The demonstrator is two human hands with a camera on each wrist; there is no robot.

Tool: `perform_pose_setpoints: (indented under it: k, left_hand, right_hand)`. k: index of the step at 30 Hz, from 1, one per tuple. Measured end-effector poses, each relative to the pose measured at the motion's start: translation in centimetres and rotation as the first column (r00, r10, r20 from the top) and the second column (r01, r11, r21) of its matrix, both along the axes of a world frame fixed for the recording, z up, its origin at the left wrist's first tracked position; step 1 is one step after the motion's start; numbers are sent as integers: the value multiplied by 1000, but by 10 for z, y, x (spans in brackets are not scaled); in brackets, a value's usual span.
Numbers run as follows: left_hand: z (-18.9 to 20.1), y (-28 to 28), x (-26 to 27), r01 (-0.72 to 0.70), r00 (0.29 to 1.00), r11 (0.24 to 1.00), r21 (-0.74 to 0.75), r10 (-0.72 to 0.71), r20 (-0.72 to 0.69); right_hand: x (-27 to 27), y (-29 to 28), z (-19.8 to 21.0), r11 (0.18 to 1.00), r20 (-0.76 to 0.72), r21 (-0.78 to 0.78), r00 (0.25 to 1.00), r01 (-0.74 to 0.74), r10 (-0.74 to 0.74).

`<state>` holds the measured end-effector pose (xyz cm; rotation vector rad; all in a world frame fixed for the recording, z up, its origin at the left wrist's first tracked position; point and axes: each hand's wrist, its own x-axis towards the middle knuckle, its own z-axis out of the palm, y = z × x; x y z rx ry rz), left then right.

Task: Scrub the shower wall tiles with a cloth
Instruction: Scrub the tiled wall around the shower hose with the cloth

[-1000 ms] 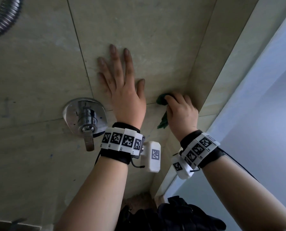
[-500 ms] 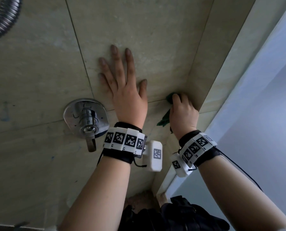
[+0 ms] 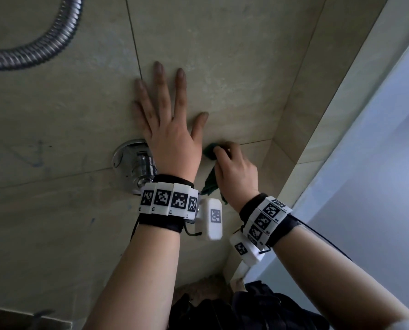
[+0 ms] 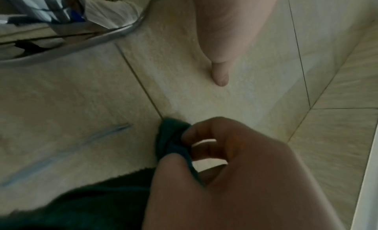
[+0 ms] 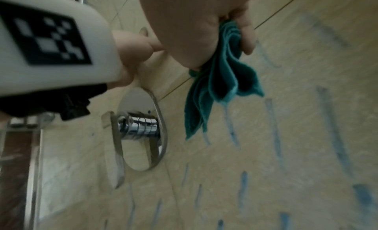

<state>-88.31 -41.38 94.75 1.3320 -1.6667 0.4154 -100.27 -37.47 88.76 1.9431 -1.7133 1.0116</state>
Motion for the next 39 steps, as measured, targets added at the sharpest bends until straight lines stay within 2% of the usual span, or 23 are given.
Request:
perform_pose_setpoints:
  k: [3,9,12,14,17,19,22,25,30,33,35,37,39]
  left_hand:
    - [-1,-1,1,1,1000,1000,-1,-1,9]
    - [1,-2,6,44,999,999,-20,-44,-4]
    - [4,-3,12,44,999,999,-27,-45,-12]
    - [5,-4,16,54,998,998,-29,-55,-19]
    - [6,-5,19,73,997,997,-35,-73,-16]
    - [7,-6,21,92,995,995,-47,-93,-24]
    - [7,-4,23,155,986,983,-95,-161,-52]
    - [6,-3,29,195,975,963,-184,-211,-72]
    - [11,8,38,235,934,931,-280,-296,-199]
    - [15,19,44,294,864,921,-256,-371,-341]
    - [22,35,49,368,744,916,-162,-394,-540]
    - [26,50,55,434,613,899,-54,-339,-714]
    - [29,63,63,469,550,883,-10,-300,-779]
  right_hand:
    - [-8,0,3,1000,-5,-2,1000,-18,18]
    - [-39,-11,57,975,264,-122,953,187,-150]
    - [-41,-23,89,939,328,-239,931,246,-160]
    - [-29,-27,98,929,275,-317,956,189,-101]
    - [-4,-26,87,935,101,-355,995,21,16]
    - [9,-22,70,946,-27,-303,993,-118,116]
    - [11,-20,44,938,-157,-149,944,-313,290]
    - [2,-16,39,895,-129,-106,899,-432,419]
    - [6,-14,61,829,-30,-364,895,-424,445]
    - [20,-14,70,763,98,-445,821,-469,562]
    - [29,-14,75,711,164,-457,735,-534,657]
    - [39,-14,79,662,237,-441,633,-606,737]
    - [50,-13,82,623,365,-395,507,-675,781]
